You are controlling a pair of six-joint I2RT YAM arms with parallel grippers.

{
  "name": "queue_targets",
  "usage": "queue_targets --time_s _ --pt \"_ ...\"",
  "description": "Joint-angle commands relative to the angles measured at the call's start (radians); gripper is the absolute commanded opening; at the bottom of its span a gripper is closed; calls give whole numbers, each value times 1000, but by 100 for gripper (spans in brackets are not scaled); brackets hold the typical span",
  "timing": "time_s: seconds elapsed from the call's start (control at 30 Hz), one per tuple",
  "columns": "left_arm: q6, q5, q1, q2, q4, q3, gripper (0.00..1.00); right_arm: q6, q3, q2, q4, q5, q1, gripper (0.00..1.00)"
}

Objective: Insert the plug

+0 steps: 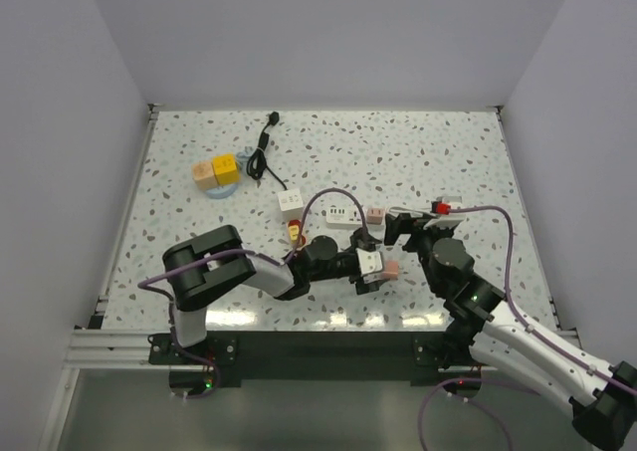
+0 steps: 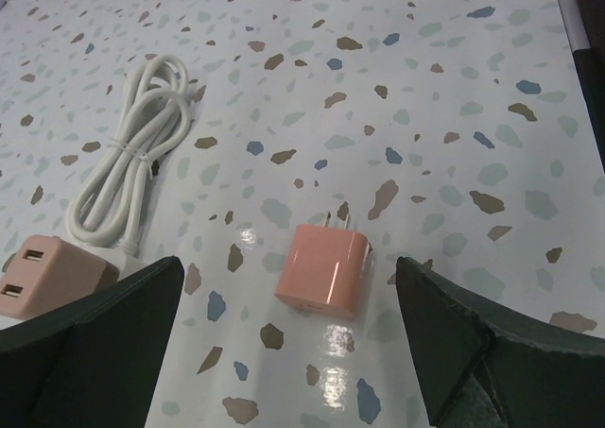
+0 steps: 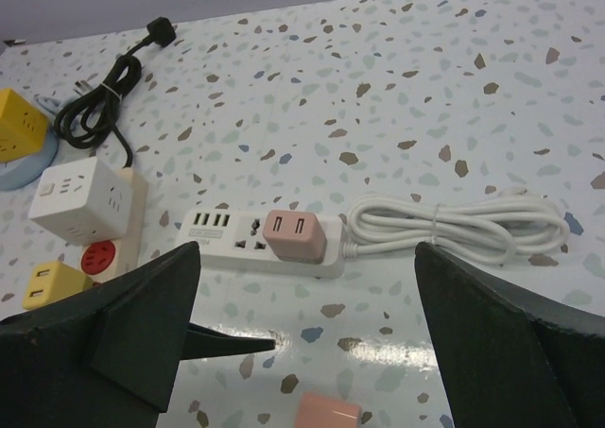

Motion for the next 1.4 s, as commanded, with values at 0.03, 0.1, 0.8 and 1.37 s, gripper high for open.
queue_targets --time_s 0.03,0.1,0.8,1.37 --pt "33 58 5 45 -3 35 100 -27 -4 -9 25 -21 -9 98" --pt "32 57 7 75 2 43 100 -27 -6 -5 28 -26 -10 98" --pt "-26 193 59 209 -27 132 77 -33 -2 8 34 -33 -21 98" --pt "-51 -29 59 -50 -48 -40 0 -25 76 149 -61 -30 -21 92"
